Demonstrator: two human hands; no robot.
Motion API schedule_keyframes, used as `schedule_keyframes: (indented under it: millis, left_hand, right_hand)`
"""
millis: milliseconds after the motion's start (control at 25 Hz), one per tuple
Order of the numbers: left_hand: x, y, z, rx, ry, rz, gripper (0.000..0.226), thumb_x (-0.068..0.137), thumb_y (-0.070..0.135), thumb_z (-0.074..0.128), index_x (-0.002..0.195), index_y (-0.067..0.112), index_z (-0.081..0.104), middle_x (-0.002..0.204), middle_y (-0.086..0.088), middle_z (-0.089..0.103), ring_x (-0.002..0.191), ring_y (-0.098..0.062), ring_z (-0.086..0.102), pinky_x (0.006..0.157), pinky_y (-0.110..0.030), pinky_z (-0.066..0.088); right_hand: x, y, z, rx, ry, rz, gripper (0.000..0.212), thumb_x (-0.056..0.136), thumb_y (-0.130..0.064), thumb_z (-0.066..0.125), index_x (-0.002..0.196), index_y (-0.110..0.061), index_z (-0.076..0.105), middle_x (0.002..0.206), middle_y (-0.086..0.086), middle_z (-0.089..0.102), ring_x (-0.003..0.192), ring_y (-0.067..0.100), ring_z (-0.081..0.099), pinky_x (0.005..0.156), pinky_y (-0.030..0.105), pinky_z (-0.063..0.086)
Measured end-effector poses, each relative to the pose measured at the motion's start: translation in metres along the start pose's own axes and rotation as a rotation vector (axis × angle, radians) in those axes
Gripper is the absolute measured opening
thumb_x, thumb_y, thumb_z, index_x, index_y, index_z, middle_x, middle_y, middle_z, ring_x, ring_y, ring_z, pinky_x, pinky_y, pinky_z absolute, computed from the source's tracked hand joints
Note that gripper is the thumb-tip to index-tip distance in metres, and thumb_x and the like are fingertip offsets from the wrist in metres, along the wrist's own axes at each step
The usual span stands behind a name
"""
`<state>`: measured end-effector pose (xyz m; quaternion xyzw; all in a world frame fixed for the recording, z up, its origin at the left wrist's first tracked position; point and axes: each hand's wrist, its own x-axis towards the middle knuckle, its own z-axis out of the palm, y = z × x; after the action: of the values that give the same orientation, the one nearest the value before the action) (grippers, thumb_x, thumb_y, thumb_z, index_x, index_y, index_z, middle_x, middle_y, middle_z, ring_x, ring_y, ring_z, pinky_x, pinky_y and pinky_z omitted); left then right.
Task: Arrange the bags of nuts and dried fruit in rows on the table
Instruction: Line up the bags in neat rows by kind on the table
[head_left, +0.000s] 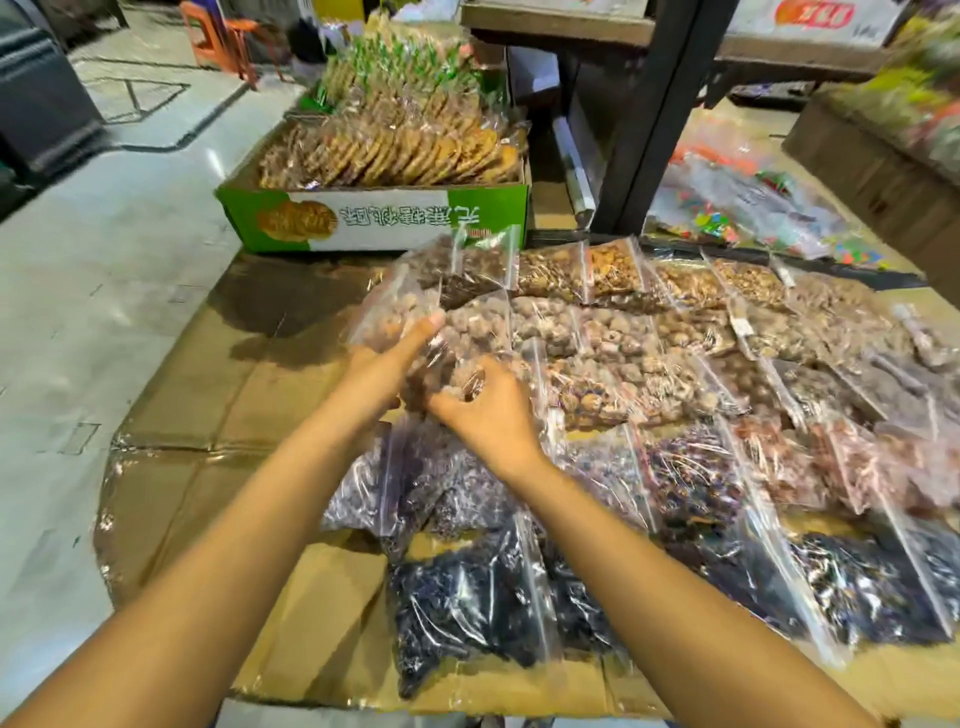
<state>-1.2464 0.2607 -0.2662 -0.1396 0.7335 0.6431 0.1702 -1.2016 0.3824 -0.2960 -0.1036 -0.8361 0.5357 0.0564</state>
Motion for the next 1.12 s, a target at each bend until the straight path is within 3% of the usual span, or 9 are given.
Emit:
schedule_keyframes:
  millis: [80,160,320,440,560,720,920,1000,1120]
  left_hand:
    - [0.024,0.001,-0.004,-0.128,0.06,0.03,0.077,0.053,0.071,0.075,0.105,0.015,0.065,0.088,-0.004,0.07,0.069,-0.017,0.065,0.063,-0.032,0.051]
    - [0.046,-0.006,-0.013,-0.248,0.155,0.083,0.09,0.044,0.062,0.084,0.112,0.008,0.061,0.092,-0.009,0.07,0.058,-0.016,0.061,0.054,-0.028,0.048]
    - [0.093,-0.004,-0.048,-0.075,0.239,0.299,0.085,0.052,0.041,0.085,0.124,0.02,0.045,0.115,-0.004,0.063,0.098,-0.02,0.063,0.089,-0.041,0.052]
    - [0.142,0.009,-0.076,0.14,0.118,0.532,0.091,0.058,0.035,0.086,0.135,0.022,0.04,0.132,-0.004,0.054,0.118,-0.018,0.053,0.102,-0.04,0.044]
    - [0.188,0.015,-0.099,0.443,-0.069,0.645,0.097,0.061,0.03,0.085,0.143,0.023,0.034,0.138,-0.006,0.047,0.123,-0.013,0.045,0.097,-0.031,0.041]
    - [0.236,0.012,-0.116,0.856,-0.408,0.778,0.104,0.05,0.057,0.074,0.143,0.031,0.035,0.123,-0.007,0.053,0.116,-0.021,0.05,0.094,-0.03,0.043]
    - [0.199,-0.01,-0.096,0.873,-0.555,0.841,0.103,0.048,0.062,0.059,0.143,0.026,0.041,0.106,-0.002,0.043,0.105,-0.022,0.046,0.091,-0.028,0.038]
    - [0.189,-0.02,-0.086,0.826,-0.568,0.936,0.096,0.053,0.062,0.064,0.141,0.027,0.043,0.105,-0.002,0.043,0.106,-0.024,0.046,0.089,-0.029,0.036]
    - [0.174,-0.034,-0.063,0.73,-0.624,0.863,0.1,0.058,0.055,0.08,0.145,0.034,0.034,0.112,0.002,0.044,0.108,-0.015,0.041,0.089,-0.026,0.034]
  right_hand:
    - [0.004,-0.006,0.016,-0.094,-0.01,-0.055,0.043,0.066,-0.039,0.075,0.104,-0.024,0.06,0.083,-0.003,0.07,0.07,0.016,0.064,0.067,0.039,0.057]
    - [0.01,-0.011,0.022,-0.216,-0.089,-0.059,0.065,0.067,-0.053,0.076,0.12,-0.023,0.053,0.109,0.0,0.068,0.094,0.02,0.064,0.081,0.041,0.056]
    - [0.032,-0.01,0.016,-0.427,-0.292,-0.019,0.098,0.067,-0.077,0.062,0.144,-0.027,0.027,0.148,0.005,0.039,0.133,0.025,0.041,0.106,0.051,0.041]
    - [0.06,0.012,0.008,-0.718,-0.054,0.144,0.099,0.072,-0.077,0.055,0.146,-0.019,0.024,0.148,0.014,0.035,0.138,0.033,0.03,0.113,0.049,0.031]
    - [0.075,0.033,0.006,-0.792,0.092,0.473,0.105,0.073,-0.077,0.056,0.148,-0.012,0.02,0.151,0.018,0.029,0.139,0.036,0.026,0.112,0.049,0.027]
    - [0.082,0.045,0.02,-0.829,0.172,0.614,0.115,0.067,-0.081,0.056,0.149,-0.008,0.022,0.154,0.023,0.025,0.142,0.04,0.022,0.115,0.05,0.025]
    - [0.078,0.045,0.025,-0.758,0.259,0.642,0.097,0.068,-0.072,0.063,0.141,-0.013,0.038,0.142,0.014,0.036,0.133,0.033,0.028,0.111,0.045,0.03]
    - [0.08,0.046,0.026,-0.744,0.27,0.645,0.096,0.068,-0.072,0.065,0.141,-0.015,0.037,0.142,0.013,0.036,0.133,0.033,0.028,0.11,0.045,0.032]
    - [0.081,0.049,0.026,-0.749,0.272,0.656,0.097,0.067,-0.072,0.065,0.141,-0.016,0.037,0.141,0.012,0.036,0.133,0.032,0.028,0.11,0.045,0.032]
